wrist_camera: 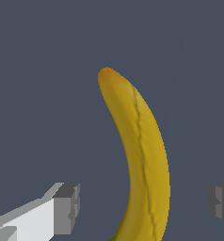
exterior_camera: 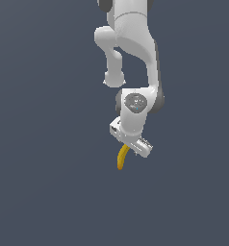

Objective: Pick up the object and move it to a goal position.

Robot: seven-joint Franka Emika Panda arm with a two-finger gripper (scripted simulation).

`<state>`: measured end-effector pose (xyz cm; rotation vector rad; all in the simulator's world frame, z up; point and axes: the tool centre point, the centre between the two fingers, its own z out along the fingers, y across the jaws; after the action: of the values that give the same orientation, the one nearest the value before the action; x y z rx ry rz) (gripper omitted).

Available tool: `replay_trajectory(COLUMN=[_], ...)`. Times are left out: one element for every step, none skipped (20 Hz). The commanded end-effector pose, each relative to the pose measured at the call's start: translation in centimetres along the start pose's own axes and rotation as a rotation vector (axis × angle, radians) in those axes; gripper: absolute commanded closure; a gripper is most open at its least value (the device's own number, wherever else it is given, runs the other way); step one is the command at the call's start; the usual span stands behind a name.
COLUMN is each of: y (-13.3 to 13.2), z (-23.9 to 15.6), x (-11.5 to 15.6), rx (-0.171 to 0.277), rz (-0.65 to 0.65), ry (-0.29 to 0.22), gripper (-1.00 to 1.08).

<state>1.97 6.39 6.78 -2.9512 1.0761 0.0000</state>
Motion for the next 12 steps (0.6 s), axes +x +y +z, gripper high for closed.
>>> replay_trajectory(y=[0.0,0.0,0.0,0.1,0.1,0.1,0.1,0.1,0.1,0.1,0.1,0.1], z=[0.5,0.8,1.2,1.7,2.3,2.9,3.4,3.9,4.2,4.5,4.7,4.8], x=[0.0,0.0,0.0,0.0,-0.1,-0.1,-0.1,-0.1,-0.1,-0.1,-0.1,0.0], rx=[0.0,0.0,0.0,0.0,0.0,0.0,0.0,0.0,0.0,0.0,0.0,0.0], rz=[0.001,0.001,0.001,0.002,0.002,0.003,0.003,0.004,0.004,0.004,0.004,0.004], ry=[0.0,0.0,0.0,0.0,0.0,0.0,0.0,0.0,0.0,0.0,0.0,0.0], gripper=[-0.92,-0.92,-0.92,-0.92,-0.92,-0.92,-0.92,-0.92,-0.92,-0.92,-0.92,-0.92])
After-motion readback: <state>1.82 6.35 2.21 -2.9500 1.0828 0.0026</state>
